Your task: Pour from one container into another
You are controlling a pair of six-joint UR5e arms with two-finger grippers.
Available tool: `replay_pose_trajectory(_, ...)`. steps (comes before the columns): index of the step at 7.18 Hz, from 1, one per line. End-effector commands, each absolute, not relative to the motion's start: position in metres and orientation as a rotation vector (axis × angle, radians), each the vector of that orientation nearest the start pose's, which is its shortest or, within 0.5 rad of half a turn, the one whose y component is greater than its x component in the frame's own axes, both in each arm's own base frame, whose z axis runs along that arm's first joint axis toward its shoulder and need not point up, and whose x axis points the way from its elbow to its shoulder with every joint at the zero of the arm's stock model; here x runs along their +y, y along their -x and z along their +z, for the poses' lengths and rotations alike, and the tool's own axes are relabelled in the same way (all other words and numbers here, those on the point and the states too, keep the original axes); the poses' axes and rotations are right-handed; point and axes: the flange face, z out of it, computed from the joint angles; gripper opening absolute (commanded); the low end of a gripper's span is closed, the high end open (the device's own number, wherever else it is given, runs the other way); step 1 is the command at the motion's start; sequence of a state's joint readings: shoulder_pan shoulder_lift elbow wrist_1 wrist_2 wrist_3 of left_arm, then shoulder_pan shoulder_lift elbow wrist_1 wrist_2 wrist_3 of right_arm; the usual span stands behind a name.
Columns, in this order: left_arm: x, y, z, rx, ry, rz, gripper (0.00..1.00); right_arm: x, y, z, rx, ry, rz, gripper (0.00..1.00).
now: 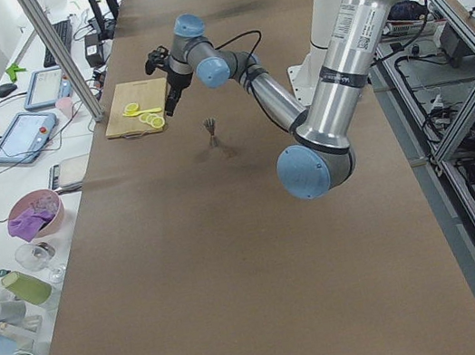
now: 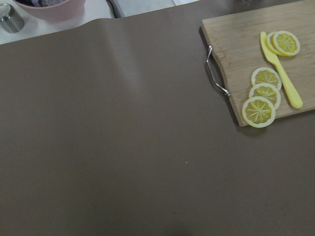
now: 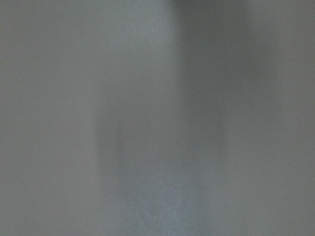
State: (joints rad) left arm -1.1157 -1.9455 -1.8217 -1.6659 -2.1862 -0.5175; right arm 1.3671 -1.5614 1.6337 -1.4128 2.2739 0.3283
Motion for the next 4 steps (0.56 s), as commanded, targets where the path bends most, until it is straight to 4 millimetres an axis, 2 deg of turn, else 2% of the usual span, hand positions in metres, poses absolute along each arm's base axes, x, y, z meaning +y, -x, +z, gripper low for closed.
replay_pose_trajectory(1, -0.569, -0.127, 0.428, 0.79, -0.257, 0.176, 0.98, -0.513, 0.036, 0.611, -0.733, -0.029, 0.038, 1.0)
replay_pose_trajectory(2, -0.547, -0.082, 0.484, 0.749, -0.237, 0.206, 0.98, -0.512, 0.036, 0.611, -0.732, -0.027, 0.038, 1.0)
replay_pose_trajectory(3, -0.519, -0.047, 0.53, 0.756, -0.194, 0.205, 0.98, -0.512, 0.036, 0.612, -0.732, -0.026, 0.039, 1.0)
replay_pose_trajectory(4, -0.486, -0.015, 0.576, 0.75, -0.133, 0.131, 0.98, -0.512, 0.036, 0.612, -0.732, -0.024, 0.038, 1.0)
